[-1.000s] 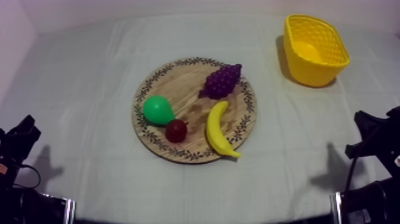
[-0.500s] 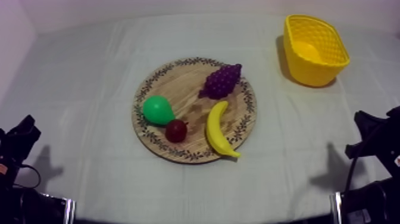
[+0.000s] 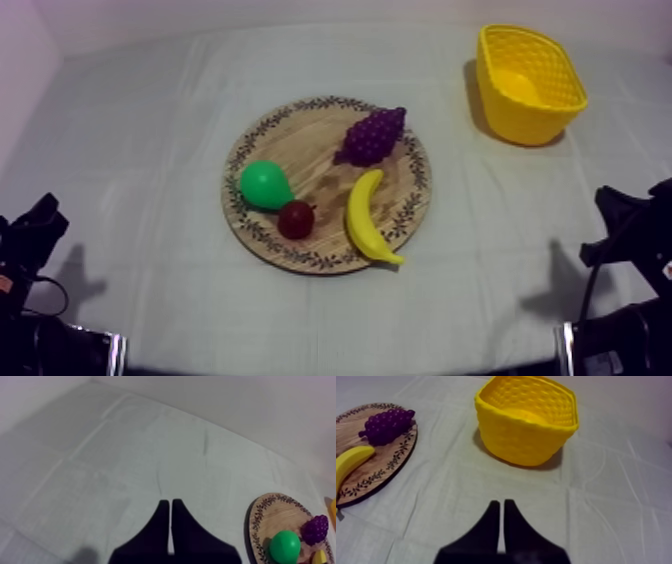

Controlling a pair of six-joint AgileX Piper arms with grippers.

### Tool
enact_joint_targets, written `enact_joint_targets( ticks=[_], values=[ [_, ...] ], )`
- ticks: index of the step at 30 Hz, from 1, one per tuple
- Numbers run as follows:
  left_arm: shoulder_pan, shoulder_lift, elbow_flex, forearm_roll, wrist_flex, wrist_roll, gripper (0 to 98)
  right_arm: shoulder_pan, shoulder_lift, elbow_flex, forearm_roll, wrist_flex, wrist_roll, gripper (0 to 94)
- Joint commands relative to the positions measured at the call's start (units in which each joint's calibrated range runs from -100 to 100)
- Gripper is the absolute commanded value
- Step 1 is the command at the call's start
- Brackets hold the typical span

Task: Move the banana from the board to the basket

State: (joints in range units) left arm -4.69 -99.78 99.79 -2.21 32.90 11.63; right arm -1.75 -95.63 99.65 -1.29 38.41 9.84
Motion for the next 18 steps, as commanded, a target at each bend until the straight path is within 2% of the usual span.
enact_joint_targets(
  ticks=[1, 8, 12, 18],
  values=[
    [0.02, -0.05, -0.01, 0.03, 0.0, 0.02, 0.1, -0.06, -0.04, 0.02, 0.0, -0.03, 0.05, 0.3],
    [0.02, -0.05, -0.01, 0.03, 0.0, 0.01, 0.1, -0.16, -0.04, 0.02, 0.0, -0.03, 1.28, 0.3],
    [0.02, -0.05, -0.01, 0.03, 0.0, -0.02, 0.1, -0.01, -0.04, 0.02, -0.1, -2.44, 2.29, 0.4],
    [0.02, -0.05, -0.01, 0.03, 0.0, -0.02, 0.1, -0.76, 1.08, -1.23, 1.49, -3.44, 1.21, 0.5]
  ],
)
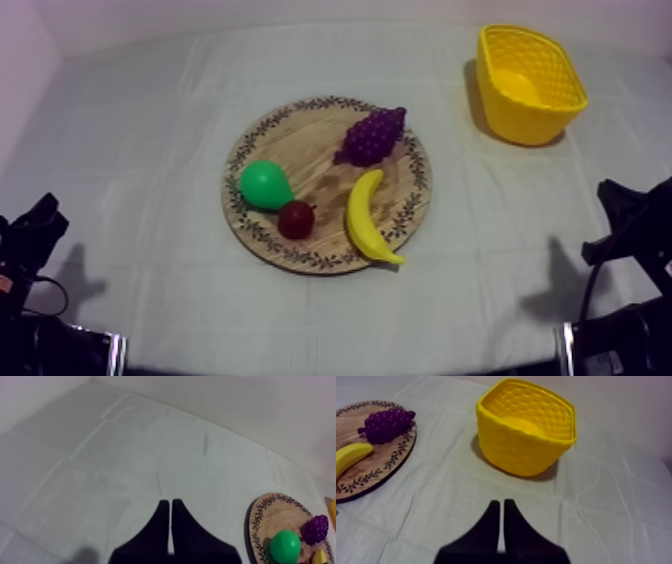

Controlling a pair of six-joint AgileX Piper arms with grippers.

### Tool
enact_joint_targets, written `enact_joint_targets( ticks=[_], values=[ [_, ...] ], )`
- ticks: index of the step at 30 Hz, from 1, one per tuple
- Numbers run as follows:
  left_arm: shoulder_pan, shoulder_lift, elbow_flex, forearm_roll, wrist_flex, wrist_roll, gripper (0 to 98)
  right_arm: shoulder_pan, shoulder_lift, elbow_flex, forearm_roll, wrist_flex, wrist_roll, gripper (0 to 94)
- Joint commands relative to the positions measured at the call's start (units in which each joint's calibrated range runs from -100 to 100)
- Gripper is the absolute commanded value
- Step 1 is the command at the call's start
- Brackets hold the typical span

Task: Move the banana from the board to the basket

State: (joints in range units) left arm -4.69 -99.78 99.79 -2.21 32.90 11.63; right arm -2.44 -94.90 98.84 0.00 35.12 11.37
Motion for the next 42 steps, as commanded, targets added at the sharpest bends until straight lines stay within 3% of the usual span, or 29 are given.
enact_joint_targets(
  ticks=[1, 16, 30, 42],
  values=[
    [0.02, -0.05, -0.01, 0.03, 0.0, -0.01, 0.1, -0.14, 0.91, -1.08, 0.47, -0.21, -0.53, 0.5],
    [0.02, -0.05, -0.01, 0.03, 0.0, -0.01, 0.1, -1.93, 16.06, -20.59, 0.44, 3.12, 0.13, 0.5],
    [0.02, -0.05, -0.01, 0.03, 0.0, -0.01, 0.1, -11.18, 34.54, -47.78, 3.88, 15.47, -5.44, 0.3],
    [0.02, -0.05, -0.01, 0.03, 0.0, 0.01, 0.1, -20.96, 48.49, -63.72, 11.16, 25.65, -15.95, 0.3]
  ],
)
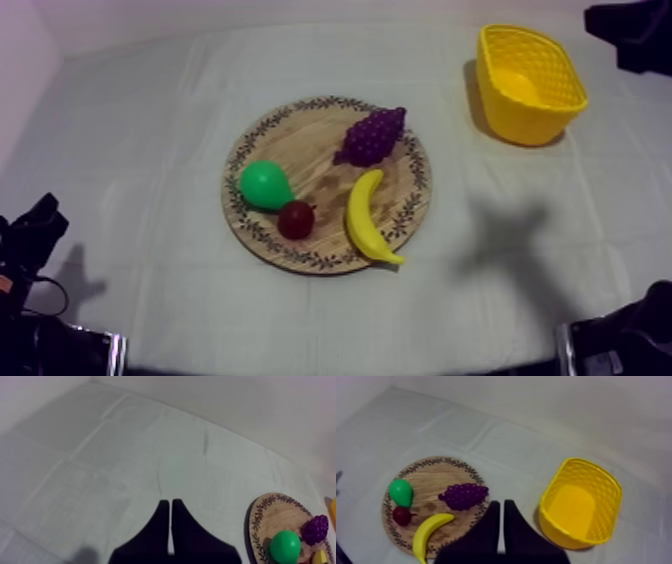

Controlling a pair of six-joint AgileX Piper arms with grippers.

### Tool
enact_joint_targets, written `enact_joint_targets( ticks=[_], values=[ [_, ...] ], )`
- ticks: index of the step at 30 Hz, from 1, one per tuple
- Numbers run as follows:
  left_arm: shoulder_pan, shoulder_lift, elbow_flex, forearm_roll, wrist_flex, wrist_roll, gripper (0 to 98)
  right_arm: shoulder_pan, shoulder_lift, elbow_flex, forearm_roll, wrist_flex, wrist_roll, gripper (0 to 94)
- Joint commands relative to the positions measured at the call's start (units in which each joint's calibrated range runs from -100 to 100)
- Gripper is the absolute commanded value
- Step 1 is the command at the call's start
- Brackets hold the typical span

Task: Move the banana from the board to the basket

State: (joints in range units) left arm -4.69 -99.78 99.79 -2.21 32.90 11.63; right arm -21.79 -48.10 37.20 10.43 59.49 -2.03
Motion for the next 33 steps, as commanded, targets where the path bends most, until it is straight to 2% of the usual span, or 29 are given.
enact_joint_targets(
  ticks=[1, 7, 22, 27, 33],
  values=[
    [0.02, -0.05, -0.01, 0.03, 0.0, 0.02, 0.1, -2.23, 2.62, -3.13, 1.17, 2.26, -3.37, 0.3],
    [0.02, -0.05, -0.01, 0.03, 0.0, 0.02, 0.1, -5.67, 7.83, -9.1, 2.27, 8.37, -7.51, 0.5],
    [0.02, -0.05, -0.01, 0.03, 0.0, 0.02, 0.1, -16.93, 19.57, -20.91, 7.98, 25.84, -14.1, 0.4],
    [0.02, -0.05, -0.01, 0.03, 0.0, 0.02, 0.1, -20.04, 23.71, -22.15, 9.75, 29.68, -17.39, 0.4],
    [0.02, -0.05, -0.01, 0.03, 0.0, 0.02, 0.1, -21.33, 28.31, -23.77, 10.54, 31.68, -20.65, 0.3]
  ],
)
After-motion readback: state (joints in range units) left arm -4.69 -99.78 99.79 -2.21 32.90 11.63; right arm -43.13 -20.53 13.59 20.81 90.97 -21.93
